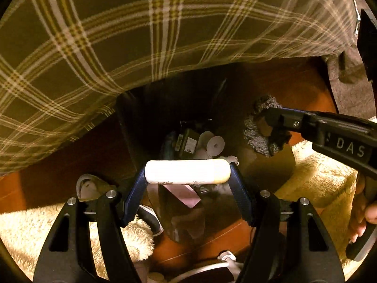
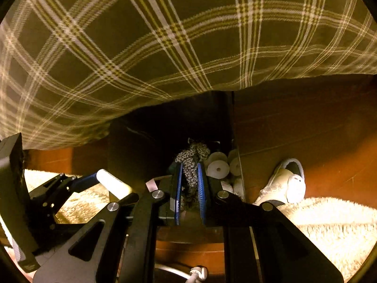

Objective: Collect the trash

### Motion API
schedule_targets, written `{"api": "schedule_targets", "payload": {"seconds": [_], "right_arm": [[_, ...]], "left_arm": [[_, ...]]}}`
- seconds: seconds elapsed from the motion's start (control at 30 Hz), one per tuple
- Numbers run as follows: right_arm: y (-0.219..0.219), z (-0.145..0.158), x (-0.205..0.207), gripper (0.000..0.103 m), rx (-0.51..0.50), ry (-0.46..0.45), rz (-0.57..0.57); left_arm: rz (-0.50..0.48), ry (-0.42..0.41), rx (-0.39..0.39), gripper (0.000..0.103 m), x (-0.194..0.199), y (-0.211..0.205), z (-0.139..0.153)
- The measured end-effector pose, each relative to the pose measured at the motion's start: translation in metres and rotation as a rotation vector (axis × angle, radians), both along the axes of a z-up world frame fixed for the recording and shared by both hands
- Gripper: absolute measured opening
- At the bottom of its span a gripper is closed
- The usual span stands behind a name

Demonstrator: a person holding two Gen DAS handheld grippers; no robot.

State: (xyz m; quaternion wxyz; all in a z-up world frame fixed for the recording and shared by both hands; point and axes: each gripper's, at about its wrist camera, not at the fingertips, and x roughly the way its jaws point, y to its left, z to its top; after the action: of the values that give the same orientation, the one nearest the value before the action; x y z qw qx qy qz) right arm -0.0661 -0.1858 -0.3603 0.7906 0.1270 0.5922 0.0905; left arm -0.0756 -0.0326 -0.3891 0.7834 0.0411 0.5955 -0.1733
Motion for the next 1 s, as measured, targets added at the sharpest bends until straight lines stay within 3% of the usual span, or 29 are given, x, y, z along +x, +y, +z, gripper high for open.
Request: {"api": "schedule_targets", "payload": {"seconds": [0.23, 0.5, 0.53, 0.63, 0.7, 0.73, 1.0], "right_arm": [[-0.006, 0.003, 0.001, 0.021, 0.000, -0.003, -0.025], [-0.012, 0.036, -0.001, 0.048, 0.007, -0.074, -0.058], [-0.014, 0.046, -0.002, 0.051, 0.005, -0.095, -0.065], [-0.019, 0.080, -0.008, 0.073, -0.025, -0.182, -0.070], [-0.021, 0.105, -0.014, 0.094, -0.044, -0.239, -0.075], [-0.022, 0.120, -0.018, 0.098, -0.057, -0.273, -0.083], [-0.031, 0.222, -0.044, 0.100, -0.184, -0.500, -0.147]], "left_arm": [[0.008, -0.038, 0.005, 0.075, 0.003, 0.001, 0.013], [0.034, -0.110, 0.011, 0.081, -0.005, 0.012, 0.049], [0.039, -0.124, 0.009, 0.082, -0.008, 0.015, 0.057], [0.057, -0.169, -0.015, 0.087, -0.012, 0.025, 0.088], [0.071, -0.220, -0.032, 0.093, -0.015, 0.030, 0.115], [0.076, -0.249, -0.041, 0.095, -0.018, 0.034, 0.130], [0.101, -0.493, -0.068, 0.095, -0.027, 0.036, 0.245]]}}
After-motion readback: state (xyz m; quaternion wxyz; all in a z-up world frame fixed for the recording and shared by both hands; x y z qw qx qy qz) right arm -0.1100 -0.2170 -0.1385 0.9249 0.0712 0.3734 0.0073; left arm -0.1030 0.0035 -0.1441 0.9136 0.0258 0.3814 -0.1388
